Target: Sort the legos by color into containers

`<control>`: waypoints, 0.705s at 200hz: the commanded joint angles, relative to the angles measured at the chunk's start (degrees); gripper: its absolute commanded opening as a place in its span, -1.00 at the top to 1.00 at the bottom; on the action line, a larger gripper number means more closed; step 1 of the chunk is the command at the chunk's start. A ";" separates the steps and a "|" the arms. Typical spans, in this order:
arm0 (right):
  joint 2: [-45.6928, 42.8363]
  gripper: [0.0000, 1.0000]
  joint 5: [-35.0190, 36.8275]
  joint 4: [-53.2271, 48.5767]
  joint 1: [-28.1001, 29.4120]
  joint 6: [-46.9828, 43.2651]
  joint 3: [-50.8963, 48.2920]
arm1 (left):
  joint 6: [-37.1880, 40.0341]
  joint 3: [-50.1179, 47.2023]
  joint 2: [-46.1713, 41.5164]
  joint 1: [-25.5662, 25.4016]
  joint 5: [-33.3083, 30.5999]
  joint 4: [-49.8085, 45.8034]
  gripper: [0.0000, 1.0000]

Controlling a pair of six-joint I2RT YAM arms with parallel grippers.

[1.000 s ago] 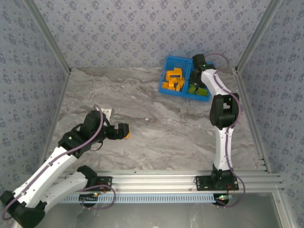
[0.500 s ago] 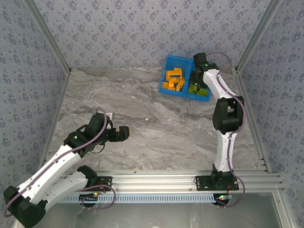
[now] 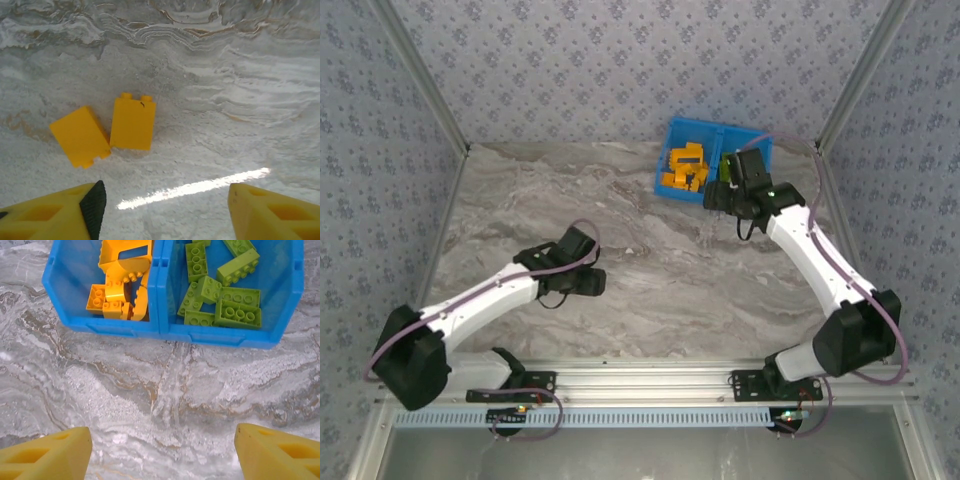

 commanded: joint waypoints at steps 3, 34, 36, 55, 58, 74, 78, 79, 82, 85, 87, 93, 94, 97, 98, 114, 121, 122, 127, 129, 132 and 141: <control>-1.89 -0.64 -0.38 -1.15 -0.48 -1.47 -1.54 | 5.09 3.59 5.14 -0.18 -5.30 1.81 -0.29; -3.07 -0.70 -1.38 -1.94 -0.52 -2.82 -2.10 | 6.98 4.14 11.77 0.87 -5.54 4.20 -0.27; -3.09 -0.70 -1.42 -1.97 -0.49 -2.88 -2.10 | 7.05 4.09 12.08 0.98 -5.46 4.43 -0.26; -3.27 -0.71 -1.57 -1.97 -0.58 -2.90 -2.50 | 6.92 3.57 15.09 1.26 -4.35 7.04 -0.22; -3.27 -0.71 -1.61 -1.93 -0.63 -2.96 -2.57 | 6.82 3.60 15.60 1.23 -4.32 7.25 -0.21; -3.27 -0.71 -1.72 -2.01 -0.67 -3.03 -2.66 | 6.00 3.29 17.76 1.21 -5.01 8.43 -0.17; -3.32 -0.71 -1.85 -2.04 -0.75 -3.07 -2.77 | 5.89 3.22 18.21 1.16 -5.42 8.70 -0.16; -3.30 -0.71 -1.86 -2.05 -0.75 -3.11 -2.77 | 5.91 3.19 18.30 1.15 -5.51 8.75 -0.15; -3.32 -0.72 -1.89 -2.02 -0.81 -3.18 -2.77 | 5.73 3.12 18.67 1.14 -5.98 8.81 -0.14; -3.32 -0.72 -1.95 -2.01 -0.78 -3.25 -2.76 | 5.59 3.02 18.96 1.10 -6.56 8.91 -0.13; -3.35 -0.72 -1.96 -2.01 -0.77 -3.27 -2.73 | 5.51 2.93 19.06 1.00 -6.88 9.01 -0.11; -3.28 -0.72 -2.17 -2.05 -0.85 -3.25 -2.81 | 5.28 2.53 19.34 0.80 -8.01 9.26 -0.08; -3.28 -0.72 -2.20 -2.01 -0.84 -3.25 -2.84 | 5.25 2.50 19.35 0.75 -8.13 9.30 -0.08; -3.27 -0.72 -2.19 -1.95 -0.84 -3.32 -2.81 | 5.12 2.32 19.48 0.71 -8.51 9.48 -0.06; -3.27 -0.72 -2.21 -1.96 -0.88 -3.33 -2.84 | 5.08 2.26 19.47 0.66 -8.60 9.49 -0.06; -3.27 -0.72 -2.50 -1.72 -0.93 -3.51 -2.76 | 4.21 0.86 19.63 0.51 -8.81 10.83 0.02; -3.30 -0.72 -2.66 -1.63 -0.98 -3.53 -2.74 | 3.81 0.39 19.79 0.38 -8.21 11.42 0.04; -3.29 -0.72 -2.71 -1.54 -1.04 -3.57 -2.76 | 3.72 0.28 19.80 0.36 -8.14 11.48 0.05; -3.27 -0.72 -2.80 -1.38 -1.09 -3.60 -2.71 | 3.42 -0.13 20.01 0.35 -7.73 11.90 0.06; -3.32 -0.72 -2.90 -1.39 -1.09 -3.60 -2.69 | 3.28 -0.28 20.10 0.28 -7.54 12.00 0.07; -3.20 -0.72 -2.99 -1.41 -1.09 -3.60 -2.64 | 3.10 -0.46 20.28 0.30 -7.34 12.35 0.07; -3.12 -0.72 -3.12 -1.39 -1.18 -3.60 -2.47 | 2.49 -1.21 20.65 -0.04 -7.01 13.01 0.08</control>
